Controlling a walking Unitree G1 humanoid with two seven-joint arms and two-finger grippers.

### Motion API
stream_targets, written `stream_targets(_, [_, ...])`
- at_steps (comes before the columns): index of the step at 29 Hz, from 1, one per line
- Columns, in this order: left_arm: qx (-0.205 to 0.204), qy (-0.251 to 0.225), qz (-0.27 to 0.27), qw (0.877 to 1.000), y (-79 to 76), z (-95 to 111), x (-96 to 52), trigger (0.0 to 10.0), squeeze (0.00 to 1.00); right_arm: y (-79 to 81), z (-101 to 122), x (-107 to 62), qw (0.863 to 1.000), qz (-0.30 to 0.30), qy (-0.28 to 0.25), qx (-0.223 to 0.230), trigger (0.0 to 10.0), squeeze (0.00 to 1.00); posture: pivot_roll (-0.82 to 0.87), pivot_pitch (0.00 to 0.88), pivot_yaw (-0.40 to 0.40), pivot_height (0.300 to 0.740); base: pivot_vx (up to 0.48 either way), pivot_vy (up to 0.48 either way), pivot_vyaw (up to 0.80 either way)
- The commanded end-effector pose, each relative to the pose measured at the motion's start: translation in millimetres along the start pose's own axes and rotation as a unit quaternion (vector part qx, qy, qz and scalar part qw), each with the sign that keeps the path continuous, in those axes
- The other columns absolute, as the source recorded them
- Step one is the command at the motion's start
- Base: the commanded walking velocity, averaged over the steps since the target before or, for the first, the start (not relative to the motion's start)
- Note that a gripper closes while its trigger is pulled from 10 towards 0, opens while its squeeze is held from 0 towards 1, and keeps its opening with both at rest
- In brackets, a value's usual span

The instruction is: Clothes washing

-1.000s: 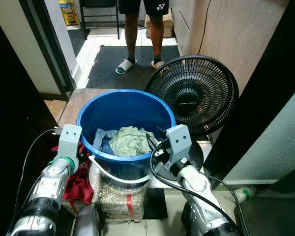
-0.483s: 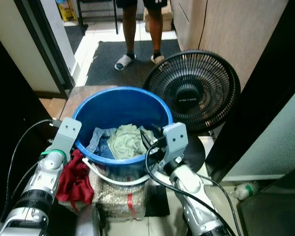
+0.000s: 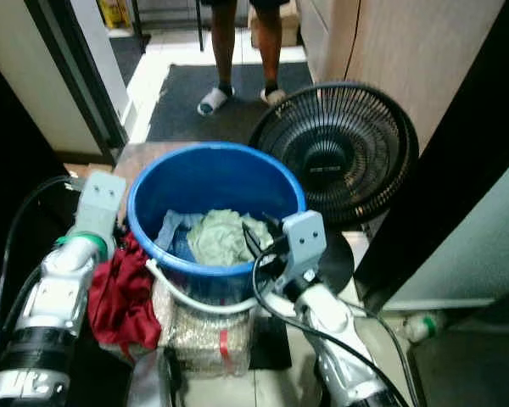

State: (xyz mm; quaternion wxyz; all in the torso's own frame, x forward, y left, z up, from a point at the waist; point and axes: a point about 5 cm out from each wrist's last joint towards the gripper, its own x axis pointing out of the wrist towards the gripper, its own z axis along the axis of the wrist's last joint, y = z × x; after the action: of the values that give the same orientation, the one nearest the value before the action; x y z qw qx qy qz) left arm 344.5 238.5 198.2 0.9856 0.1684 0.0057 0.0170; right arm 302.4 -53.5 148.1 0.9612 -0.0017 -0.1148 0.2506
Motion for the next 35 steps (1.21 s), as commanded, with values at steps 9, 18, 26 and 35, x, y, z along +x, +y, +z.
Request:
stream_targets(9, [0.031,-0.064,0.046,0.996,-9.4,20,2.3,10.0,0.00,2.2,3,2.7,1.000,0.007,-0.005,0.002,10.0,0.00,0.14,0.111,0.037,0.490,0.000,0.000,0.00])
stream_targets(18, [-0.078,-0.079,0.041,0.993,-10.1,37,3.8,10.0,0.00,-6.2,10,-2.0,1.000,-0.004,-0.013,-0.014,10.0,0.00,0.11,0.093,0.041,0.490,0.000,0.000,0.00])
stream_targets(26, [-0.180,-0.098,-0.017,0.979,-26.8,64,6.6,10.0,0.00,-32.4,15,-4.2,0.999,-0.041,-0.016,-0.031,10.0,0.00,0.10,0.080,0.032,0.490,0.000,0.000,0.00])
stream_targets(35, [-0.173,-0.041,-0.133,0.975,-110.7,56,-0.6,10.0,0.00,-37.5,9,-3.0,0.997,-0.053,0.004,-0.055,10.0,0.00,0.08,0.073,0.023,0.490,0.000,0.000,0.00])
